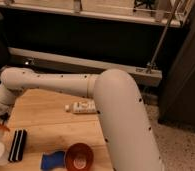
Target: Place the pepper in the ceramic cup
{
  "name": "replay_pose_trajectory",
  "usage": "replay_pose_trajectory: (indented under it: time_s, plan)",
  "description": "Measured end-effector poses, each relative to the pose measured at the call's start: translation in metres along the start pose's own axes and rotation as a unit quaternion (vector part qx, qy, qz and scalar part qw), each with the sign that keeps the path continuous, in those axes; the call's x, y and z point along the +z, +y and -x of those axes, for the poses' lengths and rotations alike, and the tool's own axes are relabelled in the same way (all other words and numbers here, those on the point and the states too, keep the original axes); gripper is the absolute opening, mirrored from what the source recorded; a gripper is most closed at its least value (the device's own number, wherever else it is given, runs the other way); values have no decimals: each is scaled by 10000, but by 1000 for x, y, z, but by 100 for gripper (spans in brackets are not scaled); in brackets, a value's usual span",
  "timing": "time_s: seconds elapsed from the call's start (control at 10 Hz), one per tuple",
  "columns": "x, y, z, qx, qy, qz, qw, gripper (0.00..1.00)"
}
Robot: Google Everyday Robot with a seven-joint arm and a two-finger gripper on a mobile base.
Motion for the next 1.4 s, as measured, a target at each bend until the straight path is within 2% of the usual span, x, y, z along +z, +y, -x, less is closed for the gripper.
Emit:
replay_pose_trajectory:
  time_s: [0.1,0.2,0.4,0.6,0.7,0.8,0.9,1.0,1.1,1.2,1.4]
  plan:
    - [15,20,-4,-330,26,368,9988,8]
    - [24,30,-4,-547,32,583,9968,8]
    - [45,46,-1,-982,-14,1031,9898,8]
    - [58,49,6,-1217,-182,1359,9831,8]
    - [63,45,10,-1295,-348,1506,9795,8]
    - [67,43,11,-1355,-452,1578,9771,8]
    - [72,38,8,-1451,-586,1689,9731,11]
    - [76,36,3,-1535,-667,1801,9693,18]
    - [83,35,-5,-1608,-708,1969,9645,30]
    - [89,32,-12,-1635,-693,2086,9617,41]
    - [93,25,-20,-1658,-650,2178,9596,59]
